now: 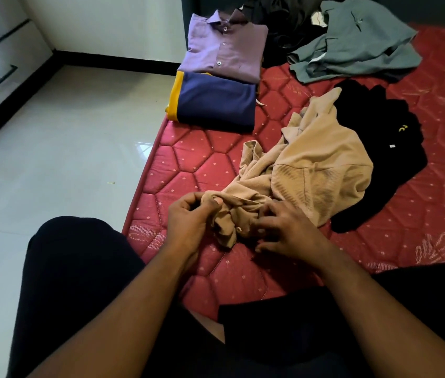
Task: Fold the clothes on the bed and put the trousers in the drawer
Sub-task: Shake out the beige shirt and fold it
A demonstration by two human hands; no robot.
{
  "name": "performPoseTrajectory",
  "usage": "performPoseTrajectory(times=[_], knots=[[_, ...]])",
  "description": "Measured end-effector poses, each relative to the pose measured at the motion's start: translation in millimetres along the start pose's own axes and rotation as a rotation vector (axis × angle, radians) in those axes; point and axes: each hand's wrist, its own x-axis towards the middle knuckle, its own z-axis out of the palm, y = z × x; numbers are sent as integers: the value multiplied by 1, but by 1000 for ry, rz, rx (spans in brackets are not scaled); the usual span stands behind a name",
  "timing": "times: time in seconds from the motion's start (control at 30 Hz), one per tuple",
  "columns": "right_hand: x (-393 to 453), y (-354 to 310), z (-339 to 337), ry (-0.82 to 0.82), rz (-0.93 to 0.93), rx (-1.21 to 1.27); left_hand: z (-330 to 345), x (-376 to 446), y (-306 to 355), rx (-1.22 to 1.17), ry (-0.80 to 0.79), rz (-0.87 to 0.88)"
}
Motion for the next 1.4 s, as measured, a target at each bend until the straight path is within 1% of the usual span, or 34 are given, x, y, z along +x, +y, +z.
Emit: performPoseTrajectory(times=[0.03, 0.17, 0.23, 0.3, 0.37, 0.43, 0.5, 0.57, 0.6, 0.7, 0.77, 0.8, 0.83, 0.9, 1.0, 1.13, 1.2, 1.3, 1.33, 1.4], knots=[[0, 0, 2, -8, 5, -84, 1, 1, 1, -22, -3, -5], [11, -12, 9, 195, 60, -246, 0, 5, 6, -136, -37, -26], [13, -18, 16, 236, 86, -322, 1, 6, 7, -200, -79, -50], [12, -21, 21, 310, 73, -375, 2, 8, 8, -243, -114, -76], [15, -23, 18, 396, 24, -350, 1, 9, 8, -264, -120, -100], [23, -24, 6, 494, -14, -260, -1, 11, 9, -251, -101, -93], [25, -27, -9, 565, -51, -161, -8, 14, 6, -84, -50, 10], [22, -32, -20, 555, -110, -49, -12, 17, 3, 123, -34, 141], [18, -34, -23, 527, -142, 3, -11, 17, 4, 166, -54, 165], [15, -39, -21, 462, -202, 116, -7, 11, 10, 138, -194, 86], [18, -40, -18, 431, -206, 131, -4, 6, 12, 90, -338, -3], [19, -40, -16, 424, -208, 132, -3, 4, 12, 43, -384, -48], [20, -40, -16, 425, -210, 133, -3, 4, 12, -11, -402, -88], [20, -40, -14, 430, -212, 134, -4, 7, 10, -59, -389, -129], [20, -39, -10, 438, -227, 99, -6, 11, 10, 15, -404, -134], [19, -36, -8, 436, -242, 88, -12, 13, 14, 135, -530, -121], [18, -34, -8, 434, -227, 97, -14, 12, 19, 194, -610, -108], [17, -35, -7, 388, -147, 228, -14, 9, 22, 213, -624, -81], [18, -35, -8, 353, -97, 297, -13, 8, 21, 245, -613, -35], [19, -34, -10, 257, 38, 415, -12, 5, 15, 359, -575, 123]])
